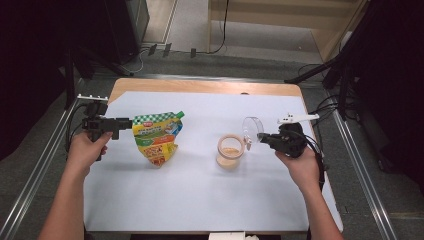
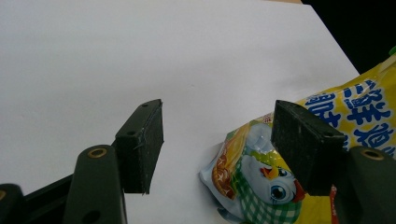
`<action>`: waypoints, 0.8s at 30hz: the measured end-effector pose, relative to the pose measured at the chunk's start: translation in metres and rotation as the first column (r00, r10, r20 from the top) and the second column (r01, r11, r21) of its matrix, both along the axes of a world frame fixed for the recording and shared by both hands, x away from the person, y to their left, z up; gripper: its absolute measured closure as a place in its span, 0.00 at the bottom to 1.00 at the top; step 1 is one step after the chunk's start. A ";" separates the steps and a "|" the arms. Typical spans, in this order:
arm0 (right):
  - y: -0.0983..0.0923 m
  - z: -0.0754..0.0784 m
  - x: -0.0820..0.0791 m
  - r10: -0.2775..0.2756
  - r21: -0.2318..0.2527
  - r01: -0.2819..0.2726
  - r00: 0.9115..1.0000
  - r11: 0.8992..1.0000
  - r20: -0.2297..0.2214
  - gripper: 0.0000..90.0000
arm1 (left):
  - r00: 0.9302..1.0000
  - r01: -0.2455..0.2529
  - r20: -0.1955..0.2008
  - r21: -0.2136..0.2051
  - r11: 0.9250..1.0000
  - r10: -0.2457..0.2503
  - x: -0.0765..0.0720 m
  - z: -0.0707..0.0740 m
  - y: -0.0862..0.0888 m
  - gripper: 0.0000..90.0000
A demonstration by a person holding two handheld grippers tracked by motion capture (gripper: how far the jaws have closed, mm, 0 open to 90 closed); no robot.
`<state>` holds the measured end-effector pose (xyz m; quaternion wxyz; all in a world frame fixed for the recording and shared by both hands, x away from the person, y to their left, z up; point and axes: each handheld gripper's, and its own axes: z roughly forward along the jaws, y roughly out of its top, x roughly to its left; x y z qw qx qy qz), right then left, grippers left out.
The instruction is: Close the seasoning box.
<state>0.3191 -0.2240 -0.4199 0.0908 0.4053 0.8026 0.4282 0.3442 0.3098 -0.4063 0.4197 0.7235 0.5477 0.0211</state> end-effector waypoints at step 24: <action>0.033 0.007 -0.012 0.093 0.011 -0.093 0.995 0.996 0.032 1.00 | 1.000 -0.002 -0.012 -0.009 1.000 0.002 0.001 -0.003 0.003 0.39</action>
